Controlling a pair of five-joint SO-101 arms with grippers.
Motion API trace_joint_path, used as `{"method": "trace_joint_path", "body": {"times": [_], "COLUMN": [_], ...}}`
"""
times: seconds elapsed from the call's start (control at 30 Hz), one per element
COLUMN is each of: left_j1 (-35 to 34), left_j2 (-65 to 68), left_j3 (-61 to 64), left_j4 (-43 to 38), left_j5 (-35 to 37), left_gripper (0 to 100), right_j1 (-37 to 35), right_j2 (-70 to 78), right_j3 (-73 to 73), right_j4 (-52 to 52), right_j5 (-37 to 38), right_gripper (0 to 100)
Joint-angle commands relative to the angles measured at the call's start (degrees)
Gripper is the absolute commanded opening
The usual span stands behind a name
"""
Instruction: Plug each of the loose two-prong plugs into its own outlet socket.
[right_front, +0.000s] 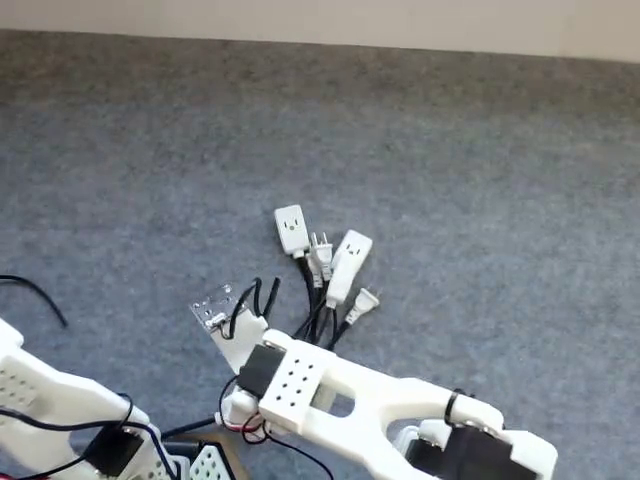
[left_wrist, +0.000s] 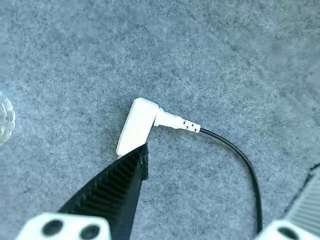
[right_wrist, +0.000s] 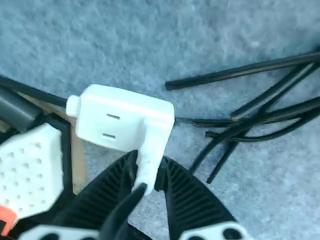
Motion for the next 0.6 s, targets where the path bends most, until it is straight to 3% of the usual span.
{"method": "trace_joint_path", "body": {"times": [0.0,0.1,0.3,0.43,0.57], "left_j1": [0.92,3.21,10.07,17.36,25.45], "left_j2": [-0.84,-0.84,-0.92,-1.01,-1.01], "left_j3": [-2.51,-2.51,-2.51,-2.15,-1.45], "left_j4": [4.31,8.44,17.58,23.12,23.38], "left_j5": [-7.03,-12.22,-18.46,-20.22,-20.22], "left_gripper": [45,45,45,45,45], "right_j1": [0.31,0.92,6.99,13.58,25.63], "right_j2": [-1.45,-5.93,-17.36,-24.92,-33.89], "right_j3": [-2.15,-5.23,-18.42,-27.56,-30.64], "right_j4": [3.74,5.76,16.4,21.58,23.43], "right_j5": [2.73,2.9,5.54,19.43,37.8], "right_gripper": [1.0,4.2,24.5,27.9,27.9]}}
